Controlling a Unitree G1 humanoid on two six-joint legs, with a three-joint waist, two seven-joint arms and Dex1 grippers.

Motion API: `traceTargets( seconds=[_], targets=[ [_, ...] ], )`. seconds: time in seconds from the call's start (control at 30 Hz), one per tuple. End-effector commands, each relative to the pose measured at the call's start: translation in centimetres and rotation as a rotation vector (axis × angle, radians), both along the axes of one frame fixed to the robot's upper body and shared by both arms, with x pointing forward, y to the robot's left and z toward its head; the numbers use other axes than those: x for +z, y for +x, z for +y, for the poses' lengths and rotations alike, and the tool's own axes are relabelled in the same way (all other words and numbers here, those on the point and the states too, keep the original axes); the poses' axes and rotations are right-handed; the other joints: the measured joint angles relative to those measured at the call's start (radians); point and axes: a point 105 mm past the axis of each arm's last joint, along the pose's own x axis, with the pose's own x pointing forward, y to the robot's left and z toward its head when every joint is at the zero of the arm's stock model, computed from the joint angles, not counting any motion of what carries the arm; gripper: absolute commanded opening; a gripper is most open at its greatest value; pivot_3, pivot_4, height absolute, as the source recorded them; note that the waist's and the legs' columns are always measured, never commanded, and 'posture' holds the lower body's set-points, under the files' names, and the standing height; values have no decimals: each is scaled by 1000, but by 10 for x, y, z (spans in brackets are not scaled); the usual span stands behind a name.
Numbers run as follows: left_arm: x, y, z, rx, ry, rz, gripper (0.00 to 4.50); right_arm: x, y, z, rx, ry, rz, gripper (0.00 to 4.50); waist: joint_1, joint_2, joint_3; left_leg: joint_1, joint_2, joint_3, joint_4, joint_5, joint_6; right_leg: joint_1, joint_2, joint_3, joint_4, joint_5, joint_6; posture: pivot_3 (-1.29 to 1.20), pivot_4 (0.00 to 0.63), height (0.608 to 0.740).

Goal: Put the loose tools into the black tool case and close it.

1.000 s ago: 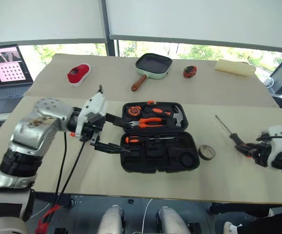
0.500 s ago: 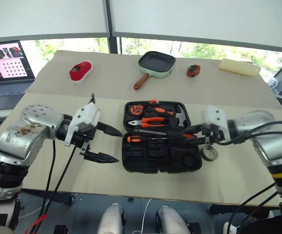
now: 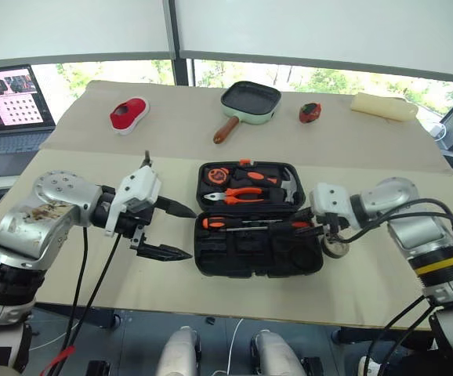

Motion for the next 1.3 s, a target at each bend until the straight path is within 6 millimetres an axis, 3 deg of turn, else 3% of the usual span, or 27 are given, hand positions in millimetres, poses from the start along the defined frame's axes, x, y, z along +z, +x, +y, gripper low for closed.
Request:
traceTargets(
  seconds=[0.03,0.07,0.1,0.27,0.37,0.4,0.47,0.83,1.1,1.3],
  targets=[
    [12,0,-1,-16,-11,-66,4500,6,4,0,-5,-7,-42,1049,0,0,0,0,0,0,0,0,0,0,0,0,0,0,0,0,150,740],
    [12,0,-2,-18,-11,-66,4500,6,4,1,-4,-7,-43,1049,0,0,0,0,0,0,0,0,0,0,0,0,0,0,0,0,150,740],
    [13,0,-2,-19,-10,-67,4500,8,3,1,-6,1,-44,2055,0,0,0,0,0,0,0,0,0,0,0,0,0,0,0,0,150,740],
    [12,0,-2,-22,-9,-71,4500,32,0,15,-30,139,-8,3694,0,0,0,0,0,0,0,0,0,0,0,0,0,0,0,0,150,740],
    [12,2,-3,-24,-9,-75,4500,39,0,20,-50,185,-2,4472,0,0,0,0,0,0,0,0,0,0,0,0,1,0,0,0,150,740],
    [11,3,-4,-26,-9,-78,4500,38,2,22,-66,197,-3,4472,0,0,0,0,0,0,0,0,0,0,0,0,1,0,0,0,150,740],
    [11,4,-5,-29,-10,-81,4500,36,4,25,-84,211,6,3960,0,0,0,0,0,0,0,0,0,0,0,0,1,0,0,0,150,740],
    [12,8,-5,-33,-9,-90,4500,13,0,33,-68,169,57,210,-1,0,0,0,0,0,0,0,0,0,0,0,1,0,0,0,150,740],
    [12,9,-6,-32,-9,-93,4500,-22,2,35,-58,6,33,57,-4,0,0,1,0,-1,0,0,0,1,0,0,1,0,0,0,150,740],
    [11,11,-6,-28,-9,-96,4500,-34,0,33,-25,-82,11,57,-12,-2,-1,3,0,-1,1,1,-1,3,0,0,2,0,0,0,150,740]
  ],
)
